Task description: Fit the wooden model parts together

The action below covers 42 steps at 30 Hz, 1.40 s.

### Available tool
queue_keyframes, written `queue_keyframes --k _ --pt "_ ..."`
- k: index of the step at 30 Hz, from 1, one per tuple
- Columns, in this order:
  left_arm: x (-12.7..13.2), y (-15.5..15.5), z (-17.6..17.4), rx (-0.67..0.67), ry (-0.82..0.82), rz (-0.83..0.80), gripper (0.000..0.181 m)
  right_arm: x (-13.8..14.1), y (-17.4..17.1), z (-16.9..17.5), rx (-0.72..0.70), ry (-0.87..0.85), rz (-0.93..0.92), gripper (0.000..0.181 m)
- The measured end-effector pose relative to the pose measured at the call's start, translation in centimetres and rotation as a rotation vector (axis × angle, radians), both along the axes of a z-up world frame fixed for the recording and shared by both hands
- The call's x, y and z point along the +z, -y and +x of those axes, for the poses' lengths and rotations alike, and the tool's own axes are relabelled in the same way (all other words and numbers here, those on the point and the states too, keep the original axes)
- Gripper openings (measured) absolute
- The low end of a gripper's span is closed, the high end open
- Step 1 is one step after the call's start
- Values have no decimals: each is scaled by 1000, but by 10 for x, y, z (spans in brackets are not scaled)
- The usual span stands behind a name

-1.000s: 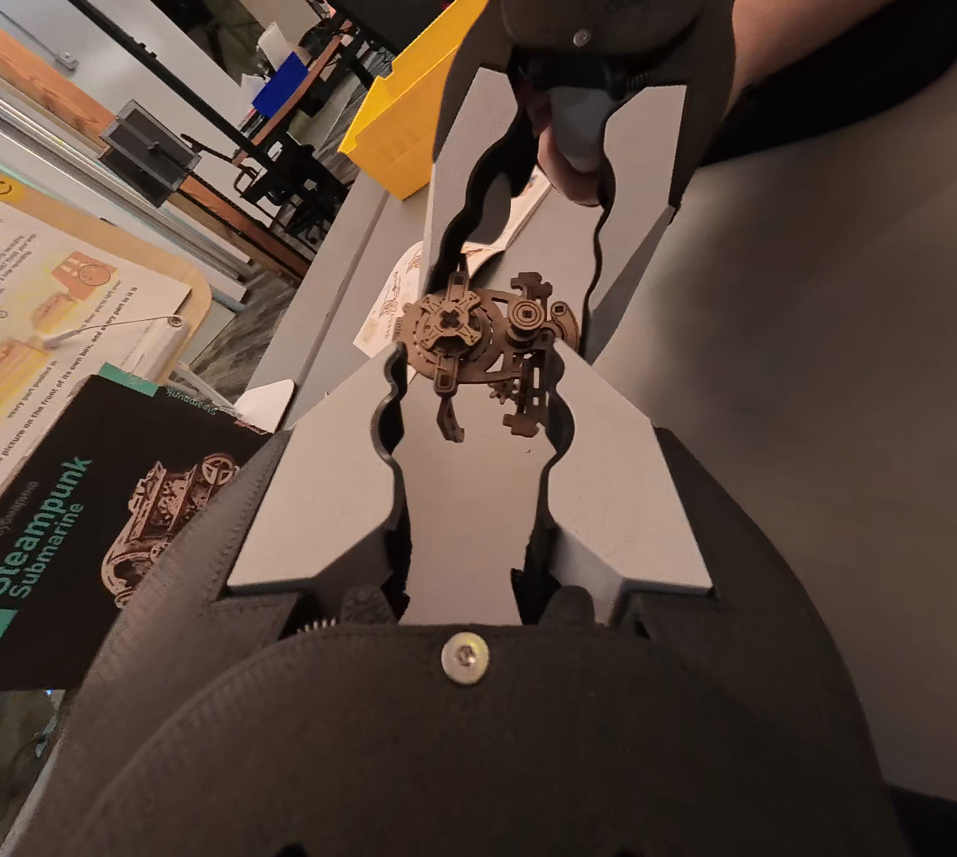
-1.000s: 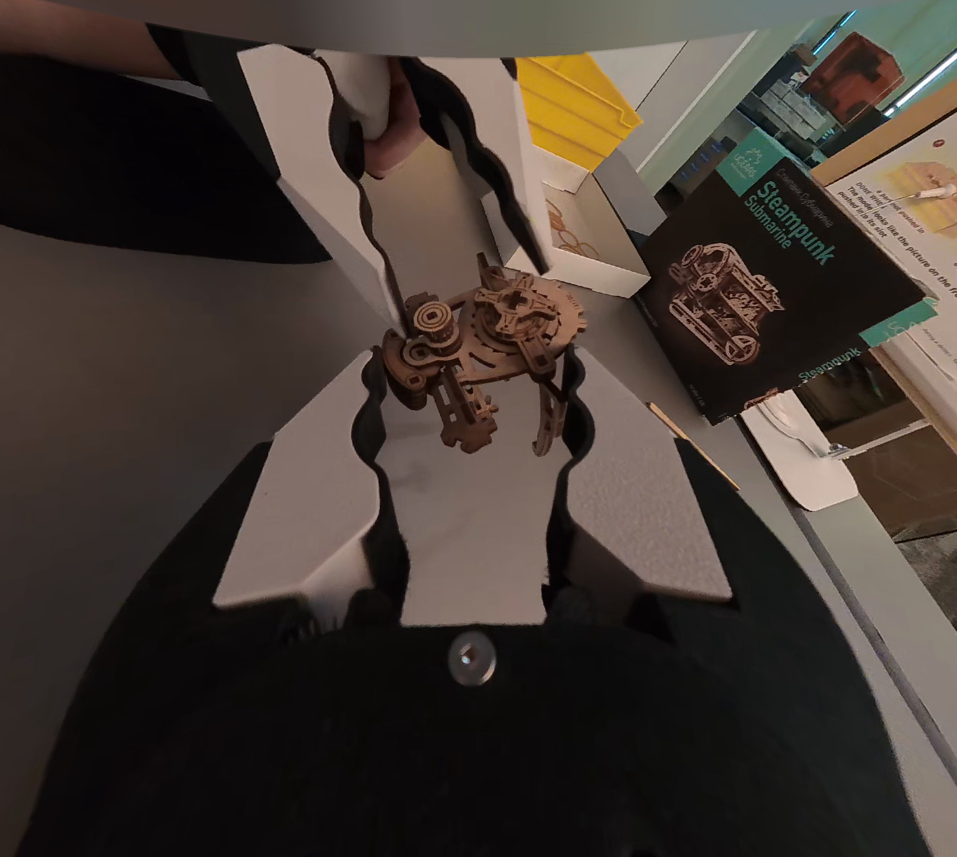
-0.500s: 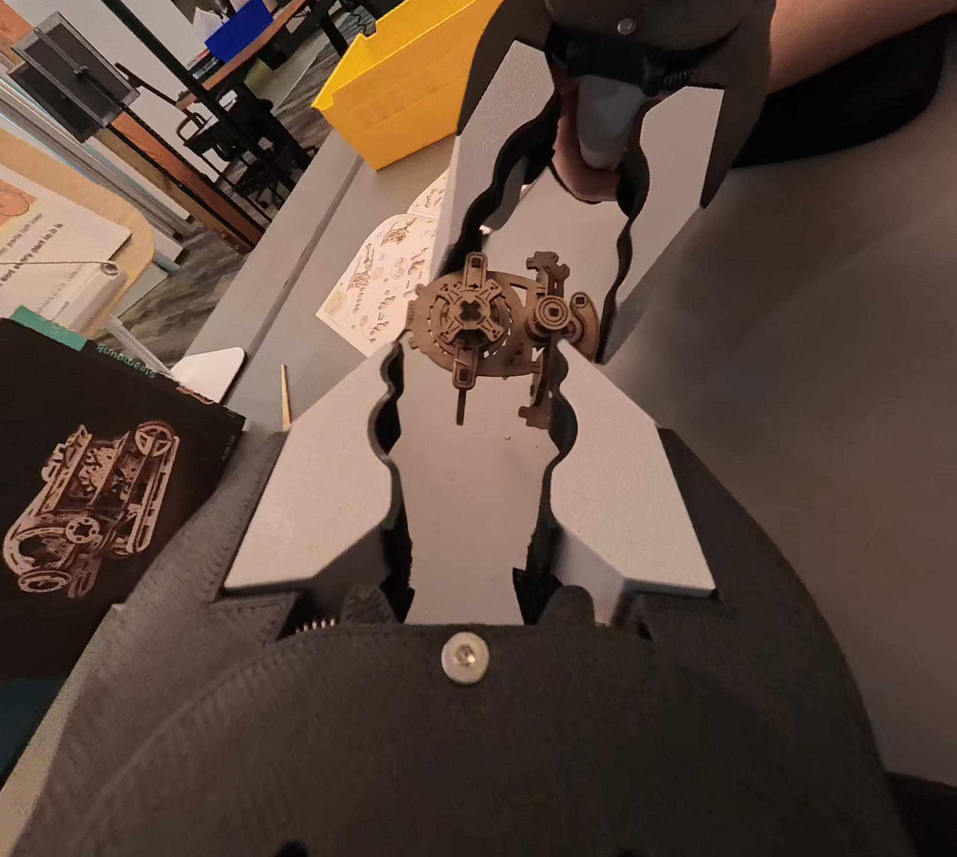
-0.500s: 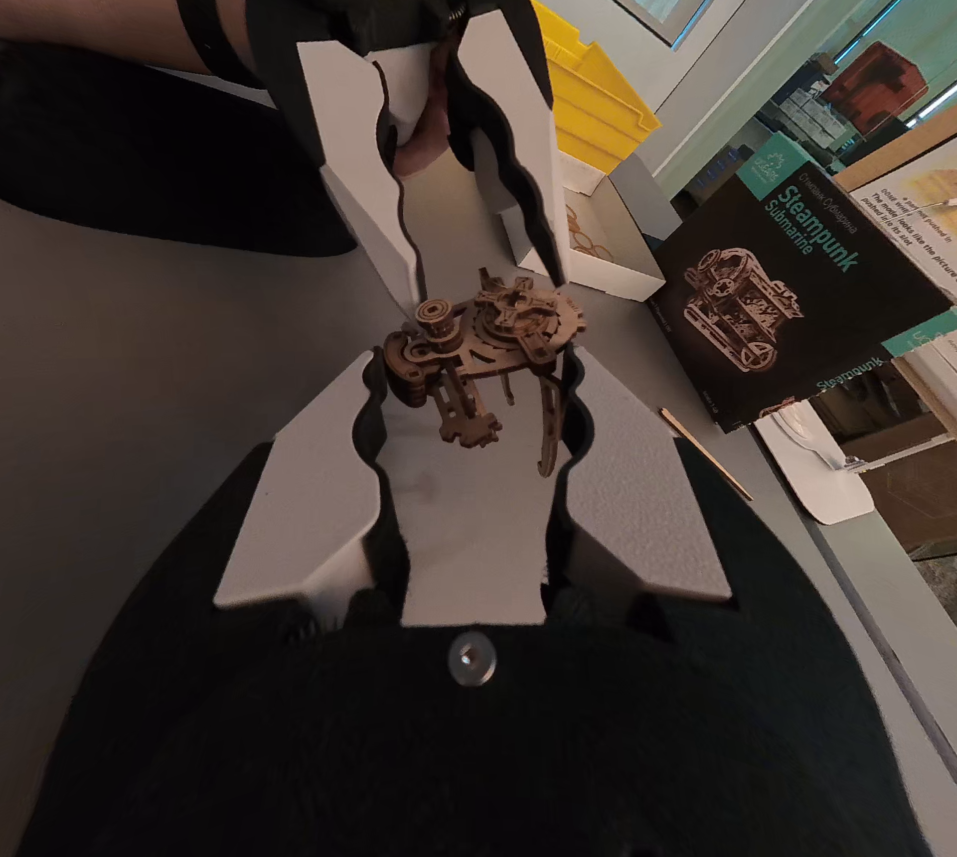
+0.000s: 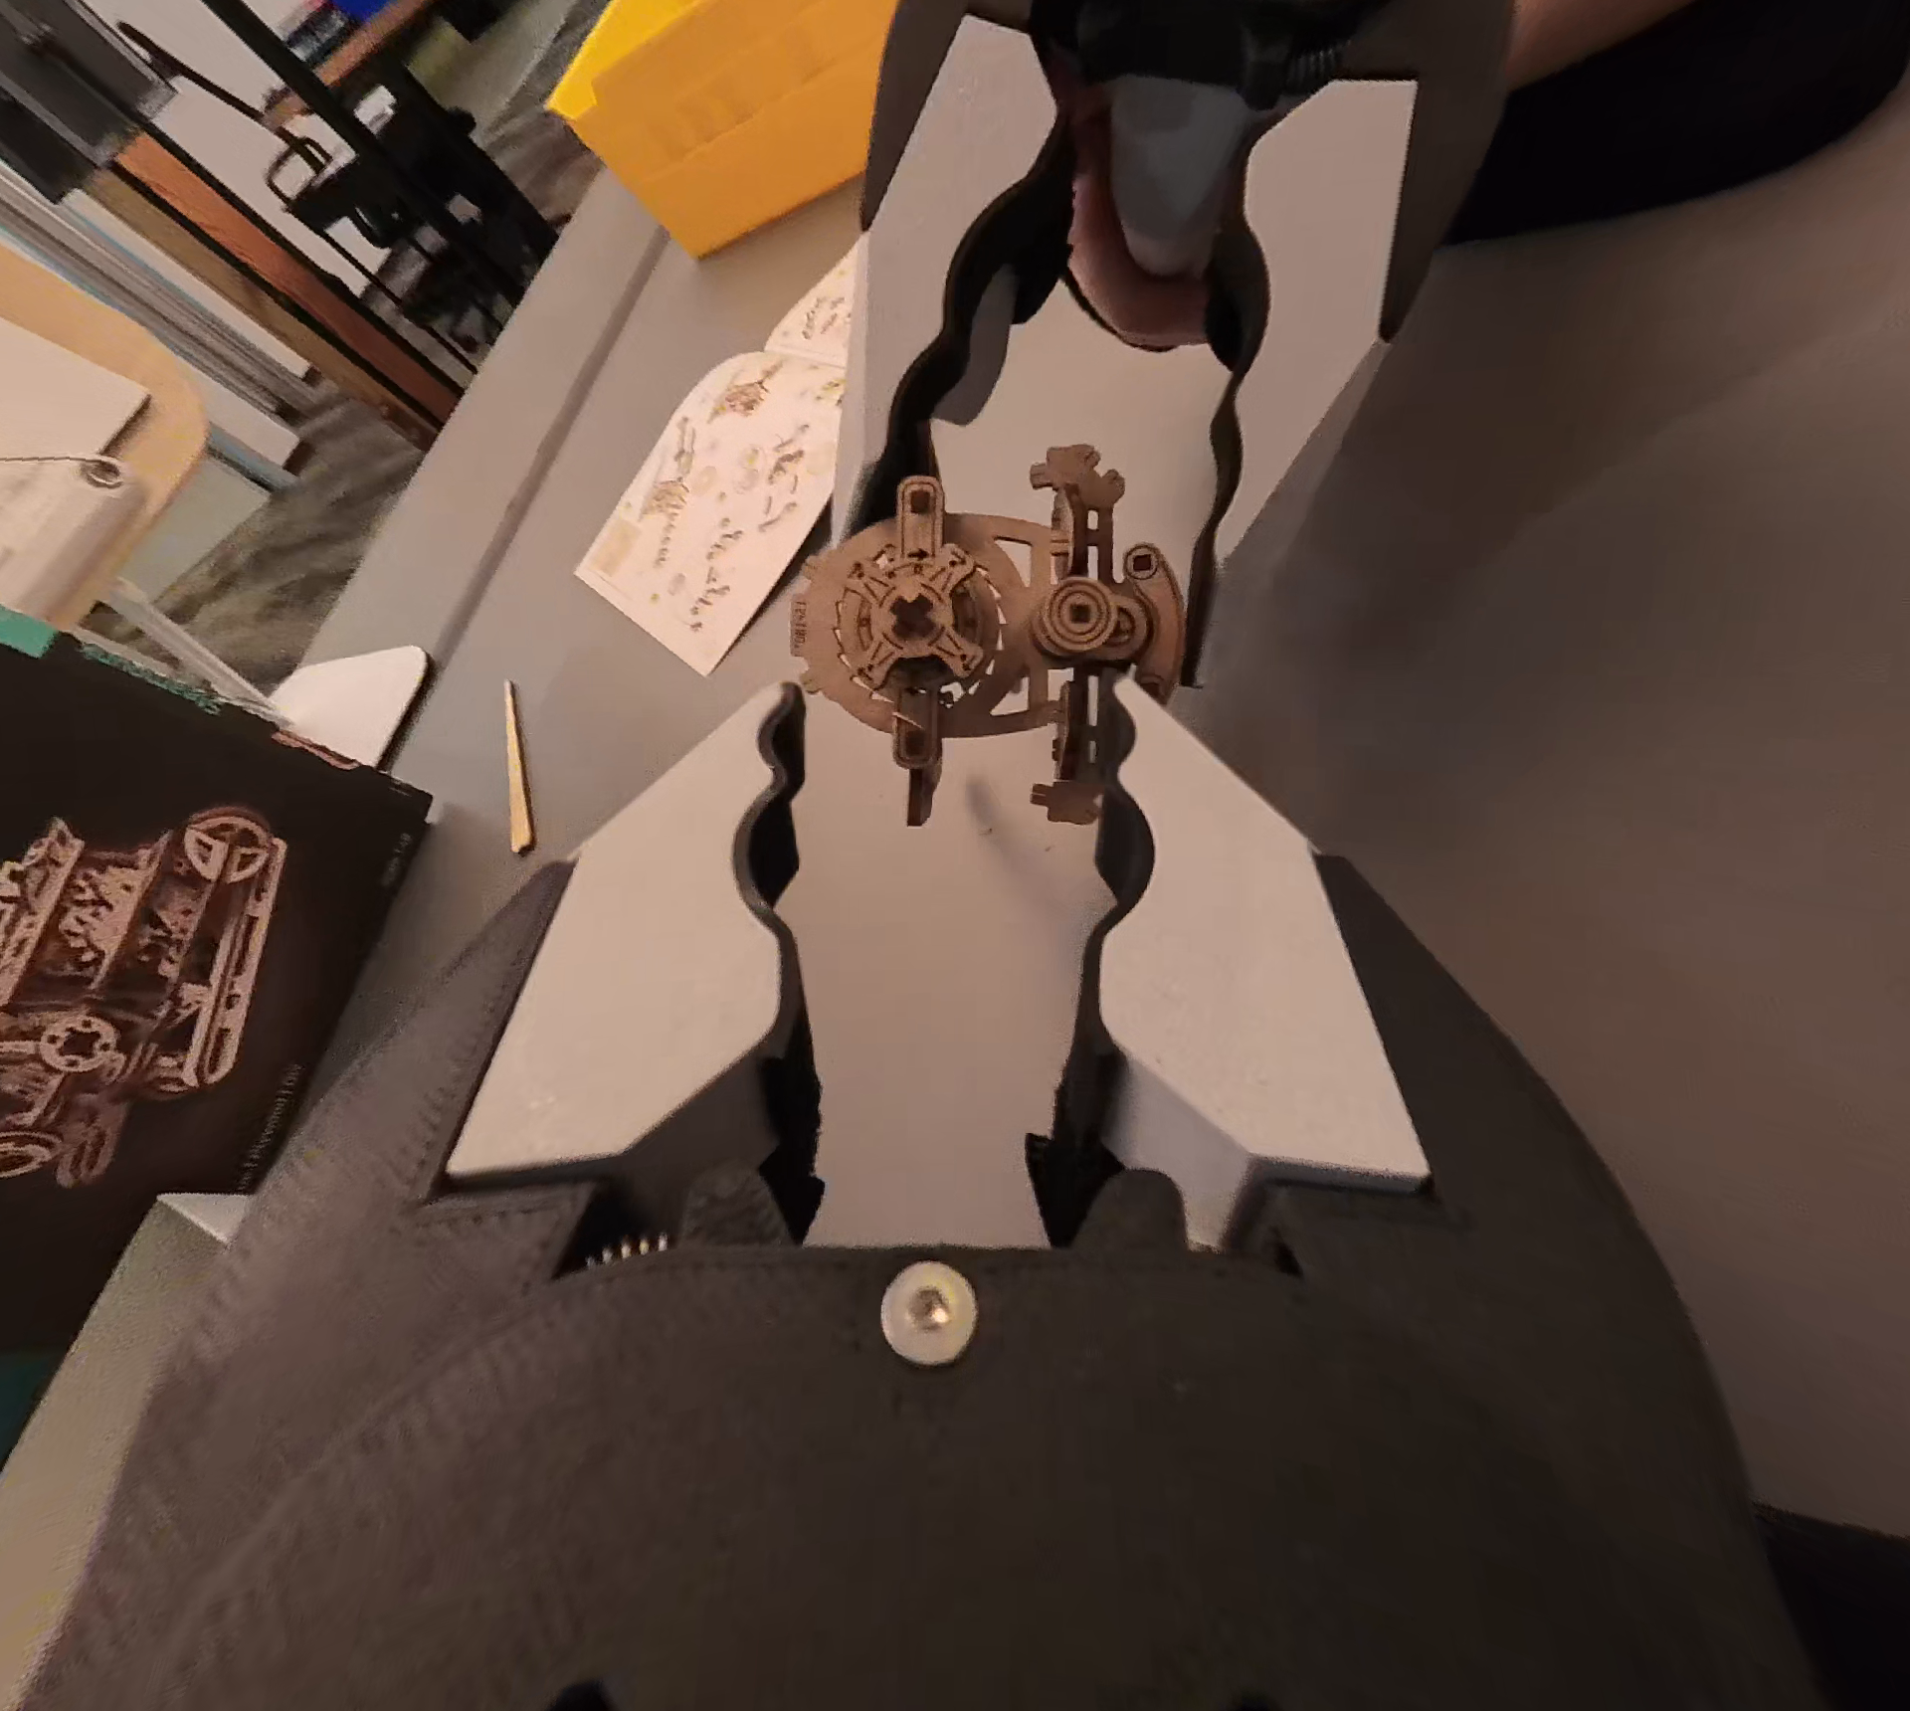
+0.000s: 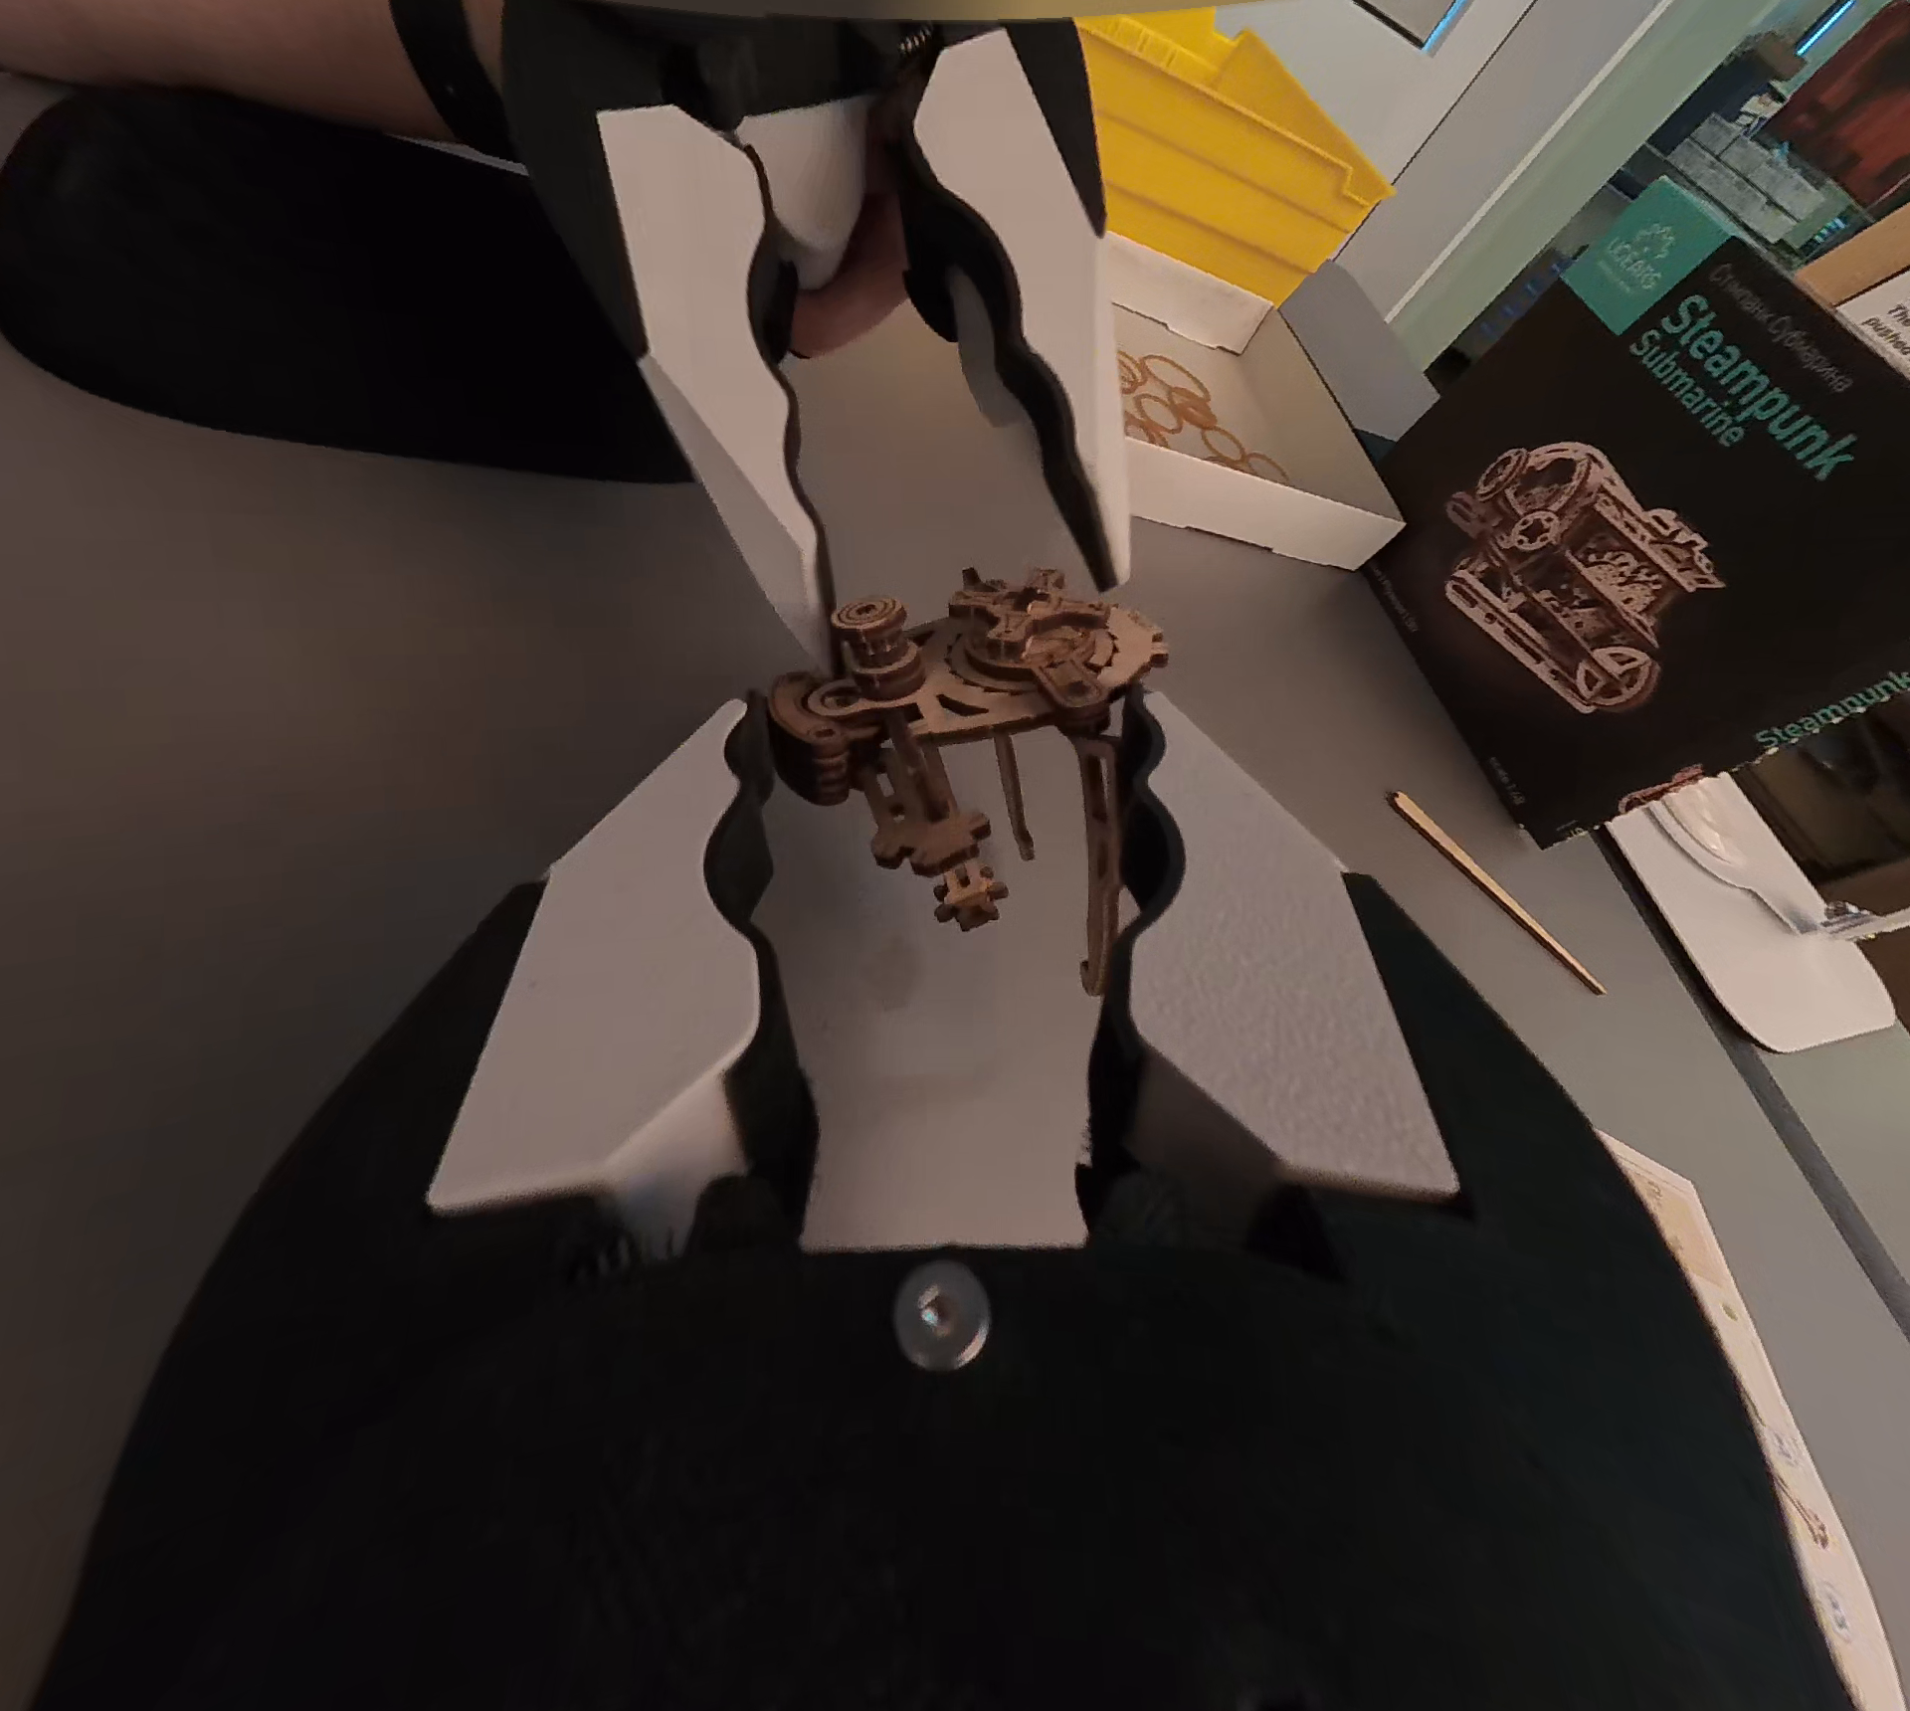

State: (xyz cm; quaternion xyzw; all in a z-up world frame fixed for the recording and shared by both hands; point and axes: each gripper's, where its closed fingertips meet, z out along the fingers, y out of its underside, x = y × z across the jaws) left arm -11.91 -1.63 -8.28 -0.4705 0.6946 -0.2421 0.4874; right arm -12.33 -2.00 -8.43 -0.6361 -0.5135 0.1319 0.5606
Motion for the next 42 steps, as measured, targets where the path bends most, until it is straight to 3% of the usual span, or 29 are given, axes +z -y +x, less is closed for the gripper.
queue_keyframes --k 2,4,20,27,30,33,42 --pt "1 2 1 -13 18 19 53 -1 2 -1 12 2 -1 67" --pt "-4 -2 1 7 -6 37 62 -1 3 -2 20 17 13 67" --pt "-20 0 -1 17 -130 27 56 -19 7 -2 72 94 -14 72" --pt "-22 -5 -4 48 -182 89 56 3 6 13 107 -26 -36 62" --pt "-22 0 -3 35 -188 97 56 -5 0 14 74 43 -4 58" --pt "-23 1 -2 39 -195 109 56 -11 5 7 104 73 -6 42" --pt "-26 1 -1 51 -217 145 56 -11 6 6 96 109 50 40"
